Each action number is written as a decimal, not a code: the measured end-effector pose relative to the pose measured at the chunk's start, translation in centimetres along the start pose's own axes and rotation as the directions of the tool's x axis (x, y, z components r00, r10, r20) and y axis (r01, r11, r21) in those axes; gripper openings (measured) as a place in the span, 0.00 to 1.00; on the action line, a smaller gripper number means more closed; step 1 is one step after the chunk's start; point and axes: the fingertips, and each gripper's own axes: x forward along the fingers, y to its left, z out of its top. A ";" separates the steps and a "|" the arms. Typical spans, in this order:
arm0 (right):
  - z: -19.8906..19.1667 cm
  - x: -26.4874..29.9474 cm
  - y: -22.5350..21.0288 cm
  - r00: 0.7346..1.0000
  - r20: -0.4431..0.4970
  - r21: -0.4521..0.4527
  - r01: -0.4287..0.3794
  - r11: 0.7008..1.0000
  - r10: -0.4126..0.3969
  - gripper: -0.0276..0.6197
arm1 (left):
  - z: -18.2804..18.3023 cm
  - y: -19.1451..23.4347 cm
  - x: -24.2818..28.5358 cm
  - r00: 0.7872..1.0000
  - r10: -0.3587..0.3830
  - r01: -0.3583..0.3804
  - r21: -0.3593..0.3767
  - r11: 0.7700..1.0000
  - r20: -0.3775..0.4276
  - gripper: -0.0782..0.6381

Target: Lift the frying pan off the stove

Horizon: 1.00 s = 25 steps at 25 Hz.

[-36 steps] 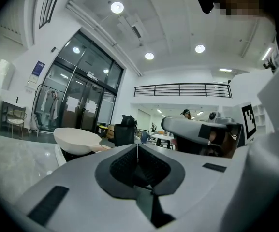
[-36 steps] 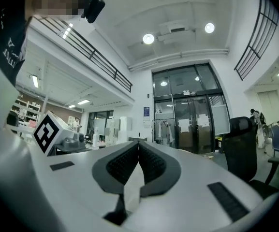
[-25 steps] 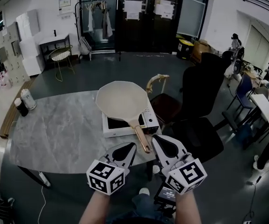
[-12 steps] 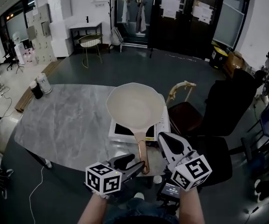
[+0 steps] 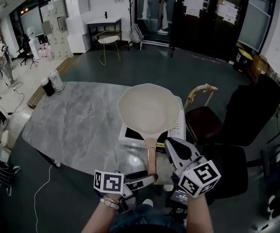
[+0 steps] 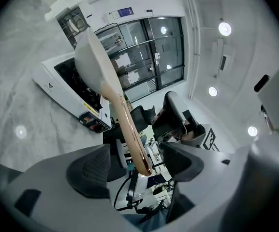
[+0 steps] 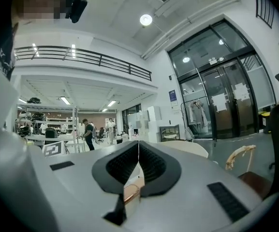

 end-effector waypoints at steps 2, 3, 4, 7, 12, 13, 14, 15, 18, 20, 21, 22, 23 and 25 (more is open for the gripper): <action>-0.2 -0.2 -0.4 1.000 0.002 0.012 0.008 1.000 -0.008 0.08 | -0.3 0.2 0.3 1.000 0.000 0.000 -0.035 0.999 0.005 0.45; -0.3 -0.4 -0.7 1.000 0.005 0.023 0.013 1.000 -0.013 0.08 | -0.3 0.2 0.5 1.000 -0.010 0.011 -0.063 0.998 0.016 0.32; -0.4 -0.5 -0.9 1.000 0.005 0.042 0.020 0.999 -0.020 0.08 | -0.3 0.1 0.5 1.000 -0.019 0.021 -0.086 0.996 0.024 0.29; -1.1 -0.6 -1.6 1.000 -0.018 0.117 0.021 0.993 -0.019 0.08 | -0.3 0.4 0.4 1.000 -0.011 0.013 -0.091 0.996 0.027 0.29; -3.7 0.0 -2.4 0.994 -0.071 0.332 -0.060 0.941 0.088 0.37 | -0.3 0.2 0.6 1.000 -0.007 0.010 -0.096 0.995 0.031 0.28; -4.1 0.1 -2.6 0.992 -0.073 0.387 -0.067 0.920 0.102 0.39 | -0.3 0.1 0.6 0.999 -0.010 0.013 -0.099 0.995 0.033 0.28; -4.4 0.4 -2.8 0.990 -0.071 0.444 -0.075 0.893 0.118 0.41 | -0.3 0.0 0.7 0.999 -0.009 0.013 -0.099 0.995 0.034 0.28; -4.7 0.7 -2.9 0.988 -0.068 0.503 -0.086 0.860 0.139 0.43 | -0.2 0.0 0.6 0.999 -0.006 0.009 -0.096 0.995 0.033 0.29; -5.9 1.7 -3.2 0.975 -0.082 0.648 -0.104 0.755 0.206 0.44 | -0.2 -0.1 0.6 1.000 0.002 0.000 -0.090 0.996 0.031 0.29; -7.1 2.1 -3.7 0.965 -0.126 0.703 -0.078 0.707 0.232 0.45 | -0.2 -0.2 0.6 1.000 0.008 -0.005 -0.089 0.996 0.029 0.29; -7.8 2.3 -3.9 0.959 -0.150 0.725 -0.058 0.686 0.240 0.45 | -0.3 -0.2 0.6 1.000 0.011 -0.008 -0.088 0.996 0.028 0.29; -8.5 2.5 -4.0 0.953 -0.172 0.746 -0.039 0.665 0.249 0.45 | -0.3 -0.2 0.6 1.000 0.014 -0.012 -0.087 0.996 0.027 0.29; -9.2 2.7 -4.1 0.947 -0.189 0.767 -0.023 0.642 0.260 0.45 | -0.3 -0.2 0.5 0.999 0.017 -0.015 -0.085 0.996 0.027 0.29; -10.4 3.0 -4.1 0.935 -0.208 0.808 -0.001 0.589 0.288 0.45 | -0.2 -0.2 0.5 0.999 0.027 -0.025 -0.077 0.997 0.026 0.29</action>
